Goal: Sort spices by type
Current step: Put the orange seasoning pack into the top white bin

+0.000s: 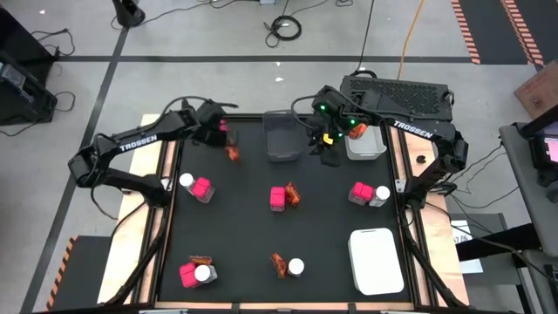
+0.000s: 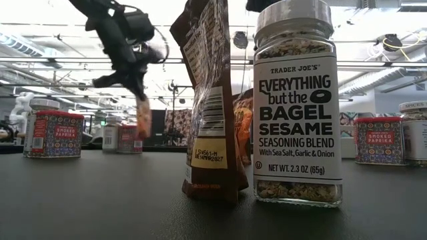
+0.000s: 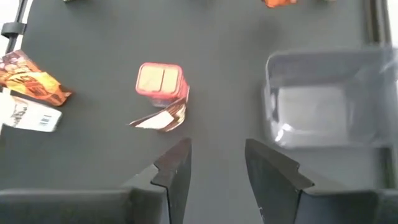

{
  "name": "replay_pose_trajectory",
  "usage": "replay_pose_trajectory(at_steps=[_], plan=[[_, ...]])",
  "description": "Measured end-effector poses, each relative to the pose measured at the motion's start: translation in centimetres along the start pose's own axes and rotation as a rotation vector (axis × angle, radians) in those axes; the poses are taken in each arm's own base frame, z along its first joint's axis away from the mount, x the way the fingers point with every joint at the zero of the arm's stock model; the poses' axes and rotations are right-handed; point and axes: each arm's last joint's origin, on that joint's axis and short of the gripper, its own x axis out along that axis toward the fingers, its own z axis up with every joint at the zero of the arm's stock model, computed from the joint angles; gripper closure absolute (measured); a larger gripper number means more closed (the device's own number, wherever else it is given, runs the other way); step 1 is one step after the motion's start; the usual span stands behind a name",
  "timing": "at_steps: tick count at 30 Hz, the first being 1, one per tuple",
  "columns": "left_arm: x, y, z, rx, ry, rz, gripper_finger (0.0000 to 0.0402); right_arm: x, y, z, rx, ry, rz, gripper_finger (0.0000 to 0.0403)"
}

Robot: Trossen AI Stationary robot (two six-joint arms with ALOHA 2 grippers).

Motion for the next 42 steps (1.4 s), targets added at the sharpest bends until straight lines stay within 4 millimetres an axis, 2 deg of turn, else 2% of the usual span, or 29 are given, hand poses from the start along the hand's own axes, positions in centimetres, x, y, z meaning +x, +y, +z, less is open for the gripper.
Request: replay_pose_trajectory(at_steps=[4,7,10,12,20,30,38,42], plan=[[0.3,-2.8,-1.8,0.140,0.037,-0.137,0.0400,0.2,0.8,-0.4,0.067,0.057,0.026,0.0257],[0.7,-4.5,-3.1,0.302,0.049,-0.203,0.0401,0.5,1.7,-0.3,0.049,0.075,0.049,0.0257],[1.4,-5.4,-4.4,0.470,0.079,-0.214,0.0401,0.9,2.5,0.0,-0.021,0.064,0.063,0.0257],[1.8,-5.7,-5.1,0.522,0.110,-0.215,0.0401,1.1,2.6,0.2,-0.040,0.044,0.064,0.0257],[2.0,-6.3,-6.4,0.615,0.147,-0.228,0.0401,3.9,1.9,0.8,-0.056,-0.127,0.094,0.0257],[2.0,-6.0,-7.2,0.658,0.211,-0.194,0.0401,8.1,1.9,-0.8,-0.104,-0.197,0.142,0.0257],[2.3,-6.5,-8.5,0.687,0.272,-0.214,0.0400,8.5,1.8,0.0,-0.148,-0.313,0.120,0.0257],[2.2,-7.1,-9.3,0.685,0.275,-0.240,0.0380,8.5,2.1,0.3,-0.159,-0.338,0.120,0.0257]])
